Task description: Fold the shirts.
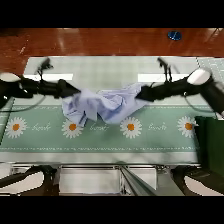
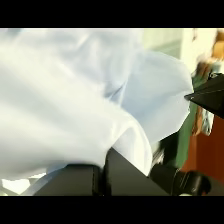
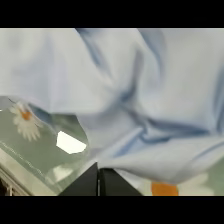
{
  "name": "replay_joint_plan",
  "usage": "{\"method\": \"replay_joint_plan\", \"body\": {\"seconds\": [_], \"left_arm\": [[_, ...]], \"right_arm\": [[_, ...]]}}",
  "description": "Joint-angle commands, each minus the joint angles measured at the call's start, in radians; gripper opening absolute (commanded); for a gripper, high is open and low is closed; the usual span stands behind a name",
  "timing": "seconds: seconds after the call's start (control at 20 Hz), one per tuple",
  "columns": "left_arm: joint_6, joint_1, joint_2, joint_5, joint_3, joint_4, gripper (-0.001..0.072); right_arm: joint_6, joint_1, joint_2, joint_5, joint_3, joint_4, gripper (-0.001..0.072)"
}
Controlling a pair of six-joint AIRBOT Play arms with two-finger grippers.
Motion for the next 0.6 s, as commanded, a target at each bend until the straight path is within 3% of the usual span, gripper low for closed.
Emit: {"method": "replay_joint_plan", "body": {"seconds": [0.0, 0.15, 0.25, 0.4, 0.55], "left_arm": [[-0.077, 0.093, 0.088, -0.042, 0.319, -0.077, 0.0019], [-0.152, 0.203, 0.154, -0.047, 0.653, -0.073, 0.0019], [-0.2, 0.281, 0.198, -0.047, 0.841, -0.029, 0.0019], [-0.291, 0.361, 0.292, -0.108, 1.016, 0.15, 0.0019], [-0.328, 0.32, 0.438, -0.142, 1.023, 0.353, 0.0019]], "right_arm": [[0.087, 0.005, -0.002, 0.104, 0.452, -0.177, 0.0016], [0.127, 0.005, 0.005, 0.179, 0.838, -0.338, 0.0016], [0.143, 0.005, 0.054, 0.184, 0.98, -0.419, 0.0016], [0.16, 0.005, 0.208, 0.182, 0.989, -0.534, 0.0016], [0.173, 0.005, 0.365, 0.217, 0.989, -0.651, 0.0016]]}}
